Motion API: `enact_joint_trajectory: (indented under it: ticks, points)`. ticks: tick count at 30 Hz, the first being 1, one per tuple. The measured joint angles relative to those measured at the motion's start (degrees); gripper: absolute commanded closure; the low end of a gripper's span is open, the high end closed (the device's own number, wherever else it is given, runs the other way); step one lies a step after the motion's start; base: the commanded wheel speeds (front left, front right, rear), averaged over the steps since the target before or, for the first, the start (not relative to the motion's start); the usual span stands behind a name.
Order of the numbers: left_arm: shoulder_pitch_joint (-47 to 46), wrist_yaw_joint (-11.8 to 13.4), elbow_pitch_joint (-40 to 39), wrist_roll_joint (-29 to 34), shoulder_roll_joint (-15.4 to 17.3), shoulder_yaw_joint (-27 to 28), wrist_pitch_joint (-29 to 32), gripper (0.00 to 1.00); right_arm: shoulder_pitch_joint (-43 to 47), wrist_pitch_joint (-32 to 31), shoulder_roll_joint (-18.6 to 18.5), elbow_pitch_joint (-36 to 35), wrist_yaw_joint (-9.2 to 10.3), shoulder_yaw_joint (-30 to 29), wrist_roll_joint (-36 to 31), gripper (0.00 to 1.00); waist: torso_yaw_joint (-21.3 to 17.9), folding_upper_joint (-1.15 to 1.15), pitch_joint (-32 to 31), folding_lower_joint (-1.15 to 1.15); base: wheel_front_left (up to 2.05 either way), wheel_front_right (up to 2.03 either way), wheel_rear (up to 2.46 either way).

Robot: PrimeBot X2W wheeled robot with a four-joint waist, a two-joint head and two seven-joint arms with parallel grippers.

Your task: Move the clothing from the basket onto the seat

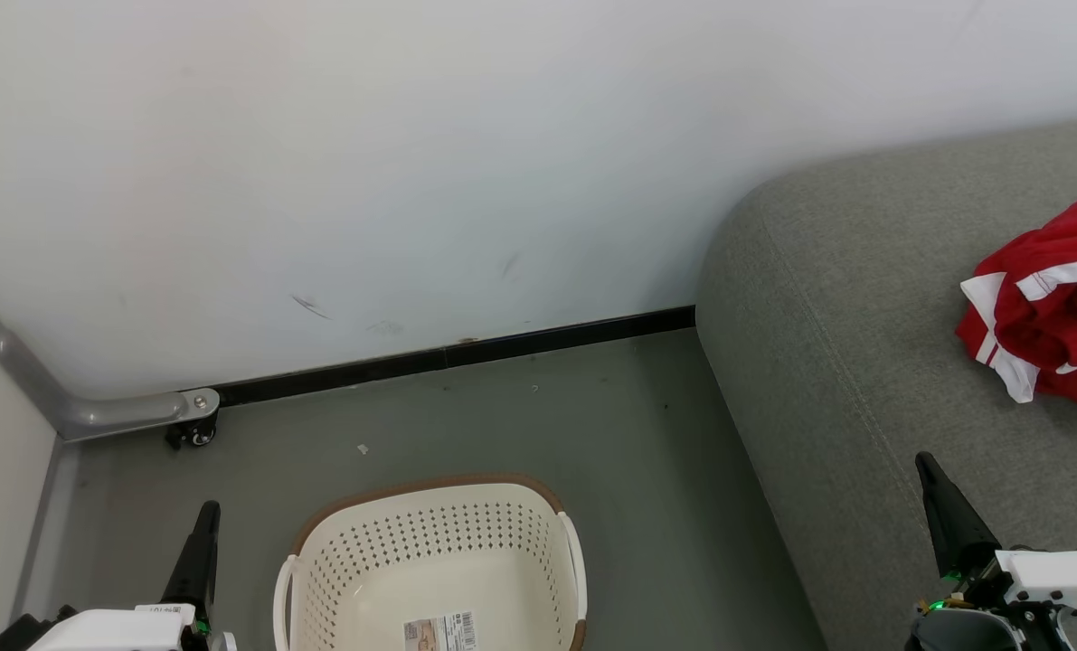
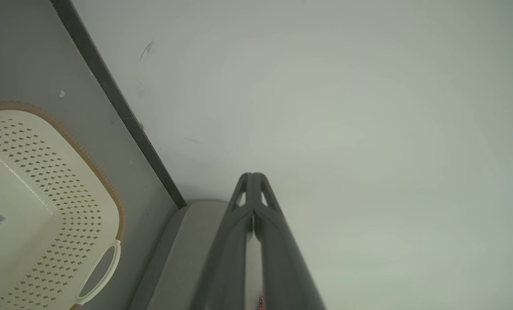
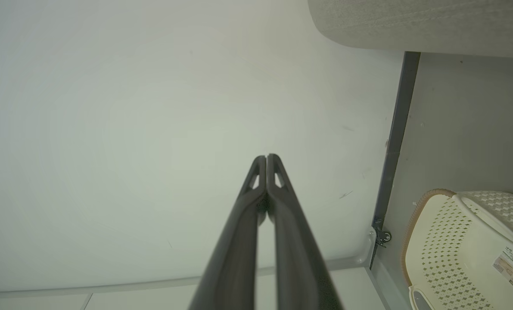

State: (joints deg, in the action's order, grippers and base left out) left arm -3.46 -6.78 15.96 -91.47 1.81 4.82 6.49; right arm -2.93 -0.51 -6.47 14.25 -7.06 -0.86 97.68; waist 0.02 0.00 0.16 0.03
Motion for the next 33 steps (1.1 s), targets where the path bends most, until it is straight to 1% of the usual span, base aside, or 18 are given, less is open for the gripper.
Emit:
enact_joint_trajectory:
  ticks: [33]
  points:
    - [0.0,0.0,-0.1,-0.1,0.0,0.0,0.0,1.0,0.0,-0.1,0.0,0.5,0.0,-0.3,0.0,1.0,0.0,0.0,0.0,-0.01,0.0,0.0,0.0]
